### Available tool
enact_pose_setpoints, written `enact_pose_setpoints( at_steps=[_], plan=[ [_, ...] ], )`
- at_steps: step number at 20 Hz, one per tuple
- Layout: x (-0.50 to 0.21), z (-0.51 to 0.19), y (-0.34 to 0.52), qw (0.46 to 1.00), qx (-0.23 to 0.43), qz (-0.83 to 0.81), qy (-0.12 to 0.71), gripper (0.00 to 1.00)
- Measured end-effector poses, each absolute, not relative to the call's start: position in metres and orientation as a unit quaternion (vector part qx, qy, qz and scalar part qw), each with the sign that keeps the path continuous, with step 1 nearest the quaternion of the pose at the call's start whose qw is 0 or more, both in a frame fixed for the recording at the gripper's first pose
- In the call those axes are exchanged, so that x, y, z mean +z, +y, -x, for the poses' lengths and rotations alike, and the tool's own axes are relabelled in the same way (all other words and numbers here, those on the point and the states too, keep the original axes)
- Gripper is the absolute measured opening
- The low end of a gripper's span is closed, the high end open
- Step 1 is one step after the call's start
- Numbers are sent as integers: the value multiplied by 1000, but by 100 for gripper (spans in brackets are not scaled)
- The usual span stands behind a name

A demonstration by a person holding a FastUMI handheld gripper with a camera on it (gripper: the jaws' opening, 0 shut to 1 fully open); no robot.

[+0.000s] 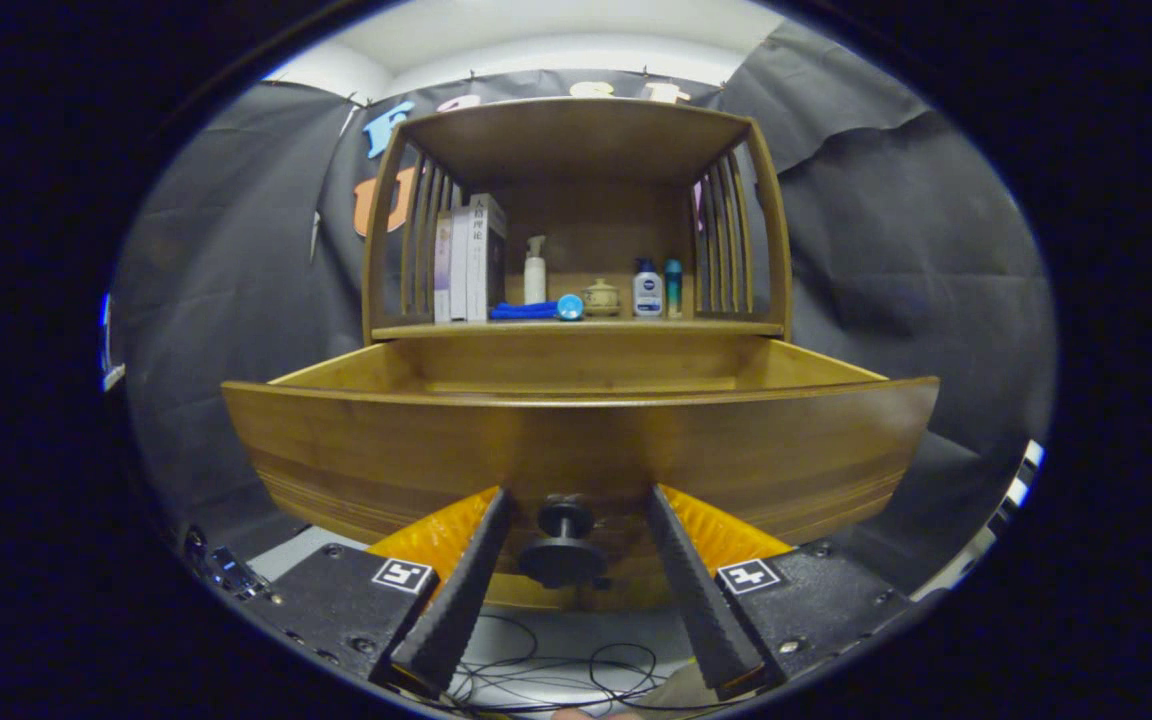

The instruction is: Pull open the drawer, take out the items inside it, and place them on the countertop above the cabinet.

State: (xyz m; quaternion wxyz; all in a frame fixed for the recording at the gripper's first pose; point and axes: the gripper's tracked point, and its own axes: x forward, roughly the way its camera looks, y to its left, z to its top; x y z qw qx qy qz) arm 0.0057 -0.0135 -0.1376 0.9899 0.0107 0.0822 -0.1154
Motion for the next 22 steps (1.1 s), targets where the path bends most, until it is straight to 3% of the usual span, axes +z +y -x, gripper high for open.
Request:
enact_pose_setpoints(
  at_steps=[22],
  plan=[
    [-121,-100,-20,990,-107,-25,93,92]
  ],
)
